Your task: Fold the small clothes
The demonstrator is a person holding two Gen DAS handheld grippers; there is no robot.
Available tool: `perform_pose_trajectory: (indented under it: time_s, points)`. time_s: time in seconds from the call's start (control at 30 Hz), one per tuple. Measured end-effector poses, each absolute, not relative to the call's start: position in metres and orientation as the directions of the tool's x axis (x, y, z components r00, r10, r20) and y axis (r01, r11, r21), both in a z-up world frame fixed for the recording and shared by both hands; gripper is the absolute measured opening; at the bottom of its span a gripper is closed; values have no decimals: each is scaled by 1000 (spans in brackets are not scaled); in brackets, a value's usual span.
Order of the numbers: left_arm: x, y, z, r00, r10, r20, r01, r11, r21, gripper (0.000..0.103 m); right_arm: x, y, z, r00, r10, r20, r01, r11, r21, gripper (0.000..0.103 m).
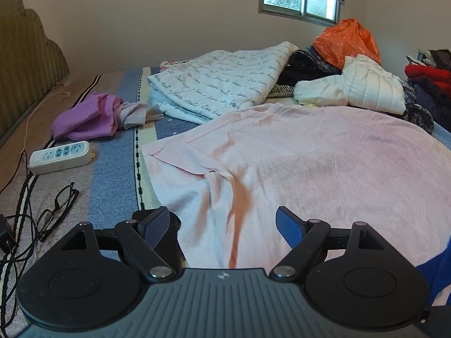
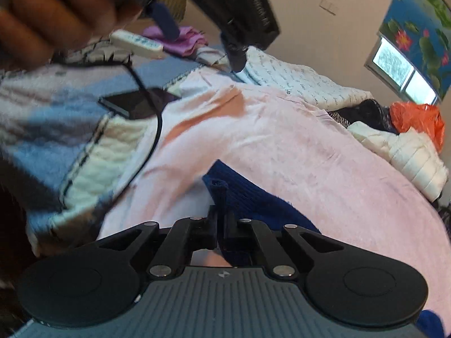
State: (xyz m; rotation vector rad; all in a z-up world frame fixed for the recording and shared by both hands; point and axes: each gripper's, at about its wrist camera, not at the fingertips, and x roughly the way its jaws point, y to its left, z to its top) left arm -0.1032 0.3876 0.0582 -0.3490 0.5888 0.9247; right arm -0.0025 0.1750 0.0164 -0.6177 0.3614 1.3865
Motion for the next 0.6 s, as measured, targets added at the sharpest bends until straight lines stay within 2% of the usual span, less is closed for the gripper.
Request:
perform_pose_trajectory:
  time_s: [0.07,0.13,0.2,0.23,0.37,0.43,0.6]
  points:
    - [-110,396,61,454,653,-606,-843,536,-53,83,-3,177,34,51,845,-532,-999,38,-34,6]
    - [-113,401,61,446,656,-609,-852,521,-62,83,-3,182,39,-14,848,-530,-999,14,49,9]
    - [-113,402,59,449,650,-614,-849,524,-66,83,-2,184,31,-11,832,-555,-998,23,54,27]
    - [-112,401,58,449,646,-618,-847,529,-62,83,-1,181,26,11,823,-568,-999,36,33,38]
    - [-106,399,53,446,640,-626,-839,542,-44,83,-1,156,16,135,779,-613,-989,67,-132,43]
    - [-105,398,53,448,635,-629,-837,545,-46,83,-9,146,11,211,763,-611,-962,51,-268,53]
    - [-104,397,54,459,627,-629,-828,559,-47,83,-28,138,-3,218,744,-632,-918,-64,-392,55]
